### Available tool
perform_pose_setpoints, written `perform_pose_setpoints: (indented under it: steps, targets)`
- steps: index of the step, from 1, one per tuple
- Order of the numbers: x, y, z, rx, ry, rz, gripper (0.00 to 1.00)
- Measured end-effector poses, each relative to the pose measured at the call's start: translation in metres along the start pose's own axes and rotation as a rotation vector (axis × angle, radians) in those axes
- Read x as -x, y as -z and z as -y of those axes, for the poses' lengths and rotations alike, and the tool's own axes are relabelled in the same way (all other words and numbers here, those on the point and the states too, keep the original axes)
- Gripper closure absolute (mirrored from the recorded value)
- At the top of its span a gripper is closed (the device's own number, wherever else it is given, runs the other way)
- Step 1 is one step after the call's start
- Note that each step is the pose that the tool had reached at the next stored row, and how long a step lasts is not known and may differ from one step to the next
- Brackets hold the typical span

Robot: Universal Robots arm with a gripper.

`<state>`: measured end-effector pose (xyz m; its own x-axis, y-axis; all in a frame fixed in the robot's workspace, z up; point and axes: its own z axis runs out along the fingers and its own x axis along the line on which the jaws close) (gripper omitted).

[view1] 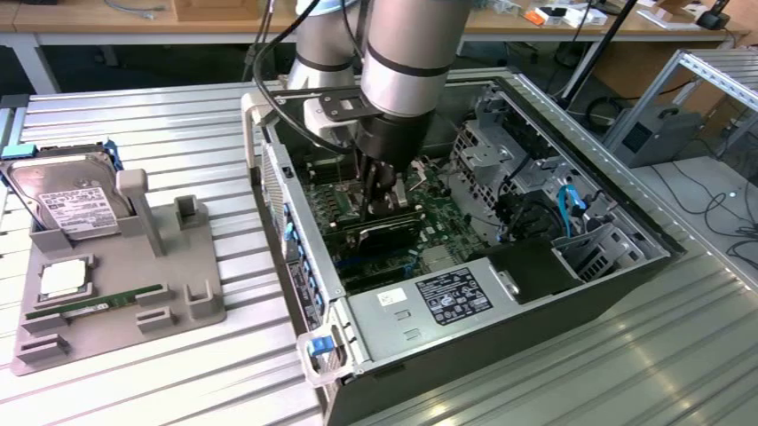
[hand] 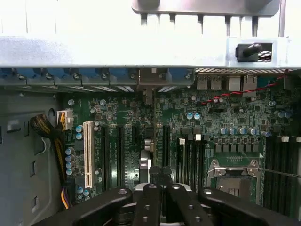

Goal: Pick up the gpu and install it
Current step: 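Insert the gpu into the slot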

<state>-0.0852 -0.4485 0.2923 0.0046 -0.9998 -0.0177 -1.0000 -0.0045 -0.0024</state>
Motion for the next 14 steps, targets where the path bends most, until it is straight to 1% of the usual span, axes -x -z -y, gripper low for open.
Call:
perform_pose_setpoints:
  steps: [3,5,6,7,8,9,10,12,13,14]
  targets:
    - [0.0,-0.0001,0.0115,0.0055,0.0,-0.0001,0.89]
    - [-0.001,-0.0005,0.0251,0.0133,0.0,0.0,0.89]
    - [-0.001,-0.0006,0.0304,0.0163,0.0,0.0,0.89]
    - [-0.002,-0.0005,0.0445,0.02,0.0,-0.0001,0.89]
    - [-0.002,0.0024,0.0501,0.0203,0.0,-0.0001,0.89]
    - [-0.002,0.0061,0.0516,0.0203,0.0,0.0,0.89]
    - [-0.002,0.0084,0.0549,0.0204,0.0,-0.0001,0.89]
    - [-0.002,0.0087,0.0618,0.0218,0.0,0.0,0.89]
    - [-0.002,0.0096,0.0671,0.0224,0.0,-0.0001,0.89]
    - [-0.002,0.0106,0.0693,0.0226,0.0,-0.0001,0.89]
